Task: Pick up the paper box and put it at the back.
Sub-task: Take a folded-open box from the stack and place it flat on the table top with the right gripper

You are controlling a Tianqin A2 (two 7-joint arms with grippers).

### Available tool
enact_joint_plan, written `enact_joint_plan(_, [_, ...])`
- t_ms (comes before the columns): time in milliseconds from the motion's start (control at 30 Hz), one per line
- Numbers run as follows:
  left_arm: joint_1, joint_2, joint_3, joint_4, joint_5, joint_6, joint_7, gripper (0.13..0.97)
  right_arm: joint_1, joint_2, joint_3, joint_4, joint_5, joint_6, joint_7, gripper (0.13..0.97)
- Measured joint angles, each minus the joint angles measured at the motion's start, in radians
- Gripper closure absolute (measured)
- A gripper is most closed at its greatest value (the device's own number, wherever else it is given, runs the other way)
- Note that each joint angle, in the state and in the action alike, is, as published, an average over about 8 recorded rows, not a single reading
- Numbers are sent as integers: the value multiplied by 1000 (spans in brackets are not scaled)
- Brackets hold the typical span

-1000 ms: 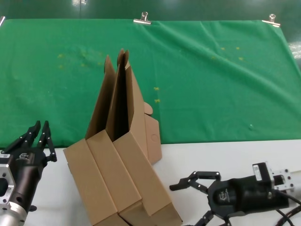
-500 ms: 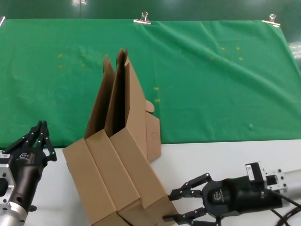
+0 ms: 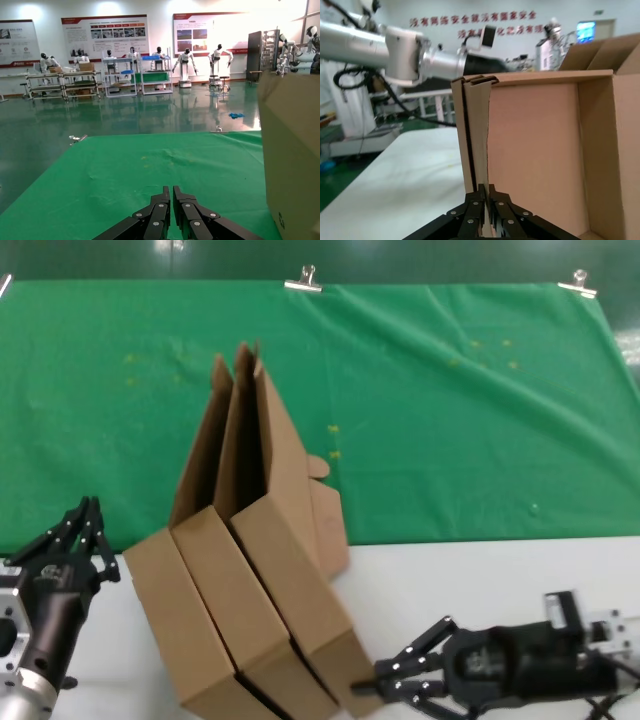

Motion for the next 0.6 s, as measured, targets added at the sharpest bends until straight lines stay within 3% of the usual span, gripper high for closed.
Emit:
enact_joint_plan(200, [0,0,0,0,0,0,0,929,-145,115,162,244,71,57,118,911])
enact_joint_plan(400, [0,0,0,0,0,0,0,929,-322,236,407,499,184,248,226,944])
enact_joint_plan(500, [0,0,0,0,0,0,0,929,-378,273,513,595,185,375,243,945])
enact_joint_plan(600, [0,0,0,0,0,0,0,929,-355,274,565,615,127,496,207,946])
